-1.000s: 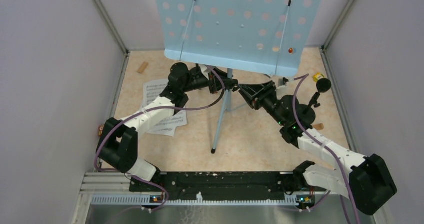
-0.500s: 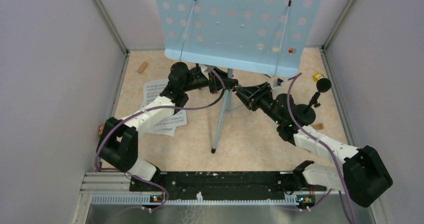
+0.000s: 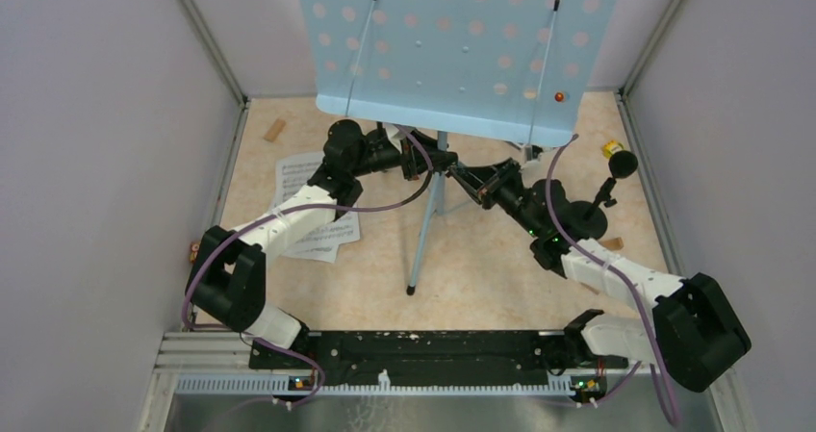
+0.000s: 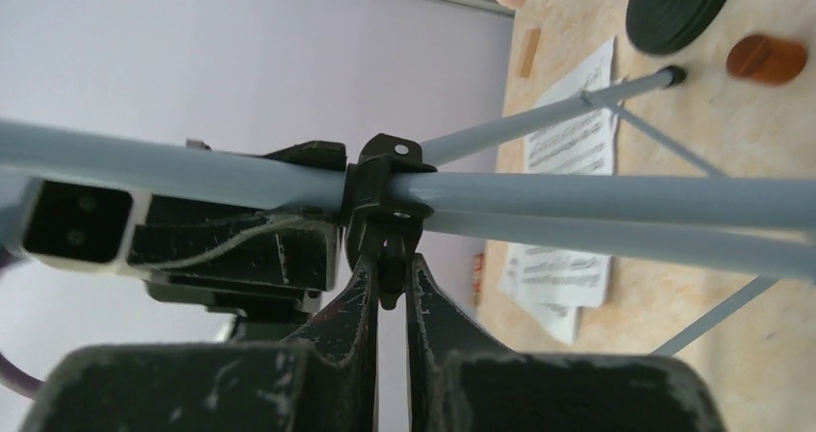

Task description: Pack up the instrument practice props

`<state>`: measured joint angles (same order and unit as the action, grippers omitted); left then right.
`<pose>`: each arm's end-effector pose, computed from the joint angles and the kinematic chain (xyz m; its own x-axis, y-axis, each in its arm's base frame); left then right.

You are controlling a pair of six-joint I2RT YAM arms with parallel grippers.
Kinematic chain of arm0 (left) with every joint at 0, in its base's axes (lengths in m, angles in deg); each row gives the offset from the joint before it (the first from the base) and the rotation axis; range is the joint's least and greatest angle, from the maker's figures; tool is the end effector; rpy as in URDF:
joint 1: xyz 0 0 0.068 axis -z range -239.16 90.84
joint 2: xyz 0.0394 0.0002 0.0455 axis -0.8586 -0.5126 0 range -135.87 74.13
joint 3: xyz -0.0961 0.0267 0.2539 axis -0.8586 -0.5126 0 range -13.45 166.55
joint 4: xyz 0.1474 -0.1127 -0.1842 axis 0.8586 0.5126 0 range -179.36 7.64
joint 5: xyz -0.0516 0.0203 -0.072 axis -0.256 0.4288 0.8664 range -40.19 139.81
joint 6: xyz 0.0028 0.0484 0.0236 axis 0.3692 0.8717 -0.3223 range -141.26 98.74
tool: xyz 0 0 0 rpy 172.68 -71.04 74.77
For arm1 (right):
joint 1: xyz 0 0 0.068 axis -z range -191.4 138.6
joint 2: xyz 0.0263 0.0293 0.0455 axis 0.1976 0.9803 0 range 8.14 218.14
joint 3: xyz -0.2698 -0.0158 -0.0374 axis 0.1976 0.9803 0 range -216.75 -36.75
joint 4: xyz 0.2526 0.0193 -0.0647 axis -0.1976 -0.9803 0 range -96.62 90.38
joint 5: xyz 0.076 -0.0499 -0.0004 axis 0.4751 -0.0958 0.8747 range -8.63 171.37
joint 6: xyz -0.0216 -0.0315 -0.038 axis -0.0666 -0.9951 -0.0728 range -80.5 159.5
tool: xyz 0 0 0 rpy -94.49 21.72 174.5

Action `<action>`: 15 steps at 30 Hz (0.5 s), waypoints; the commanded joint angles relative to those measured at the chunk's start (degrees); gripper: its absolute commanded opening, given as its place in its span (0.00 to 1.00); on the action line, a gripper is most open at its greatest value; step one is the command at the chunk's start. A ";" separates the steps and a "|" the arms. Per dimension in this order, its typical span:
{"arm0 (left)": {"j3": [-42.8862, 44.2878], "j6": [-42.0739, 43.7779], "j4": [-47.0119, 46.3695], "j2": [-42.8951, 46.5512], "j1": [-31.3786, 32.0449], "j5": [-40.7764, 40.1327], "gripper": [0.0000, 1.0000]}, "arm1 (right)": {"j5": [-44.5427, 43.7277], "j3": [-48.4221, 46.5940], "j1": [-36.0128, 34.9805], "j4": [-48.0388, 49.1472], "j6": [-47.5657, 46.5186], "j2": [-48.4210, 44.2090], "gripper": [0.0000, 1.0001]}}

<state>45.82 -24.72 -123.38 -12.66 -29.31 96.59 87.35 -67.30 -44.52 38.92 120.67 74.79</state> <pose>0.2889 -0.1957 0.3282 0.0395 -0.0703 -0.9967 0.9730 0.2298 0.0224 0.2139 0.1441 0.2647 -0.6178 0.7703 -0.1578 -0.1320 0.0962 0.9866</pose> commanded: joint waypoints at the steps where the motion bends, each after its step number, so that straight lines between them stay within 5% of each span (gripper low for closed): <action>1: 0.32 1.96 5.09 -1.98 0.48 0.75 0.00 | 1.56 -4.74 0.22 1.65 -19.38 0.61 0.00; 15: 0.41 1.90 5.10 -2.03 0.48 1.00 0.00 | 3.35 -5.22 -18.30 -18.01 -134.01 -1.27 0.00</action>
<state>45.93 -24.57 -123.14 -12.66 -30.23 96.70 82.62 -72.90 -54.90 33.74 29.04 73.07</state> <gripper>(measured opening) 0.261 0.047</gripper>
